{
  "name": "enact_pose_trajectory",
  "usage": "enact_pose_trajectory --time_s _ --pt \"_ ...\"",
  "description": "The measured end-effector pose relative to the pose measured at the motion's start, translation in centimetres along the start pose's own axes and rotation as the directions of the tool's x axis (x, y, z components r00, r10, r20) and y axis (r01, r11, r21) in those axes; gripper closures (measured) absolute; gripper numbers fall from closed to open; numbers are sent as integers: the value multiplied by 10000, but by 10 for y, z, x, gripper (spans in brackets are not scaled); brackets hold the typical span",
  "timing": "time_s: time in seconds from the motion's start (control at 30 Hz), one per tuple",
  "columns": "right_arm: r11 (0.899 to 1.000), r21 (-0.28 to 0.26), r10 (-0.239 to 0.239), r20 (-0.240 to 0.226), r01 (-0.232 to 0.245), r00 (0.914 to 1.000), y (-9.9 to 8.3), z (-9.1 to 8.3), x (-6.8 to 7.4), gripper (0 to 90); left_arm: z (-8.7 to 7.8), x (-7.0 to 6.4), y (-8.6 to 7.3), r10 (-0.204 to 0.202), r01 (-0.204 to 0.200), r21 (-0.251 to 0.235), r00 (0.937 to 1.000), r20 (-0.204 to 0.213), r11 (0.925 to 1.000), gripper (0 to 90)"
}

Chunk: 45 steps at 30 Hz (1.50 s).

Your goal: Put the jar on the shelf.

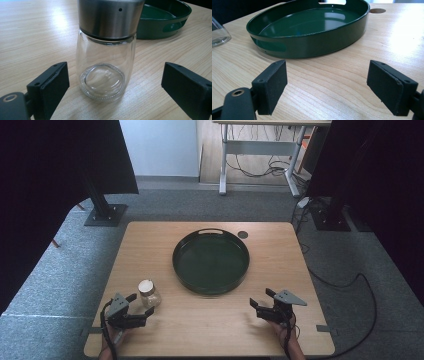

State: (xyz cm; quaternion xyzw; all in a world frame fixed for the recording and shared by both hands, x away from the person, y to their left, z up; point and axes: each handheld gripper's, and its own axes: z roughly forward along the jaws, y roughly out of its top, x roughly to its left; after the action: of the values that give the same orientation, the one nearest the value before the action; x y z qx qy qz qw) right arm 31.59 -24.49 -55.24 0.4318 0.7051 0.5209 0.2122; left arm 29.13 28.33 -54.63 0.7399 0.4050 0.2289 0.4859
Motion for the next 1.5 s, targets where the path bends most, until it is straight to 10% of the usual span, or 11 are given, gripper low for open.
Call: enact_pose_trajectory --time_s 1.03,1.5 --pt "9998 132 129 324 -133 9994 1 2 0 153 -1 -6 1 -56 57 -76 9999 134 10000 63" --pt "9999 117 86 374 -91 9993 1 2 0 150 -1 0 24 -718 727 -854 9973 143 9937 72"
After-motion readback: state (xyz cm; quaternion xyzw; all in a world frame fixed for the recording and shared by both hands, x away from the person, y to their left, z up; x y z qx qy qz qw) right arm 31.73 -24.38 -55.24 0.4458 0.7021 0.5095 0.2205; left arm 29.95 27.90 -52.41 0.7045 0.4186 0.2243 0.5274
